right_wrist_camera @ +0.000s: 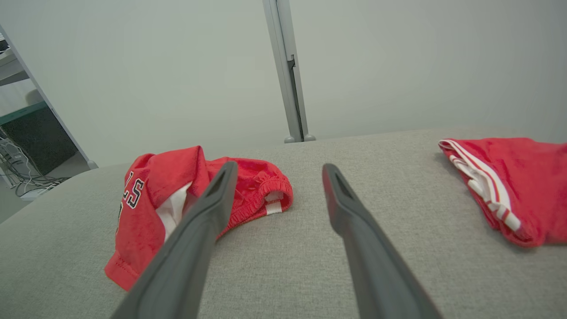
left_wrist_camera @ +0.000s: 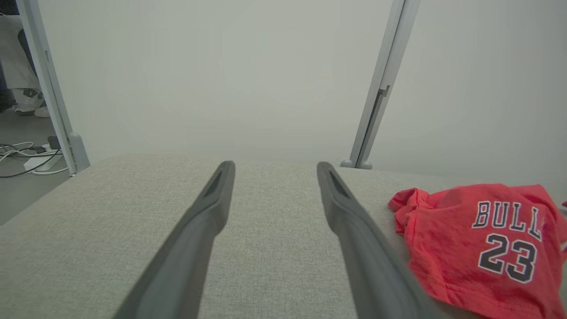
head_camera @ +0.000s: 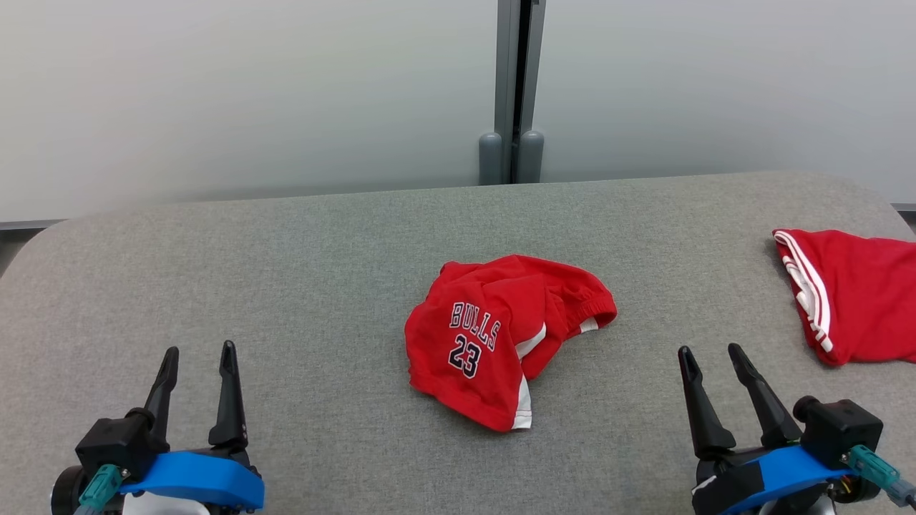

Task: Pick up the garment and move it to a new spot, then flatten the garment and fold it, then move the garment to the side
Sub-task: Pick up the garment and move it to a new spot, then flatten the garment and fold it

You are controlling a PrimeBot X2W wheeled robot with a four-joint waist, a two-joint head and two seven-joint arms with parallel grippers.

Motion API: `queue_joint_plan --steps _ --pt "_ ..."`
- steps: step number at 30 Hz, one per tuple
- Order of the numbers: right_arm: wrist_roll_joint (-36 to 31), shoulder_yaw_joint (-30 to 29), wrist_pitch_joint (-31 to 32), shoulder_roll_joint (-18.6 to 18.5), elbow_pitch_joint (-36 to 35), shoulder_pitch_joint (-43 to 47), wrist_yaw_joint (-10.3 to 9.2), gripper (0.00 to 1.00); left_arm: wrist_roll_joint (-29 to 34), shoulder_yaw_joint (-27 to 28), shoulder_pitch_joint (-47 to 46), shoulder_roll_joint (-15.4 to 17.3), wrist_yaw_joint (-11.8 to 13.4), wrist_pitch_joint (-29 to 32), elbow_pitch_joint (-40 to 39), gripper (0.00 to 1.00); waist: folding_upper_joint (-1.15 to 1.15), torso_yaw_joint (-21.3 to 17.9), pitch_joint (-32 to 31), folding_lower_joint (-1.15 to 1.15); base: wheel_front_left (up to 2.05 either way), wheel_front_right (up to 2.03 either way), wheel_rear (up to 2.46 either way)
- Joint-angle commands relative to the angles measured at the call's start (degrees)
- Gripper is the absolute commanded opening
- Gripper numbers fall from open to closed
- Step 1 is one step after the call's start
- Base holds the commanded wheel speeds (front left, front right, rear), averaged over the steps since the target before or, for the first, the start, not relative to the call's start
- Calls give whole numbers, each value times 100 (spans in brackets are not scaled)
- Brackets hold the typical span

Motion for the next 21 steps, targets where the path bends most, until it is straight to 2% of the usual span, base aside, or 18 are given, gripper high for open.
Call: queue_joint_plan --steps 1,16,21 --pt "21 1 12 14 18 48 1 100 -26 20 44 25 21 -24 -60 100 0 -3 -3 0 0 0 0" --pt "40 133 11 67 98 -92 1 100 -123 -21 21 22 25 10 -186 100 0 17 56 0 0 0 0" --pt "41 625 307 35 205 -328 1 100 -121 -21 -12 83 39 39 -241 100 0 -3 116 0 0 0 0"
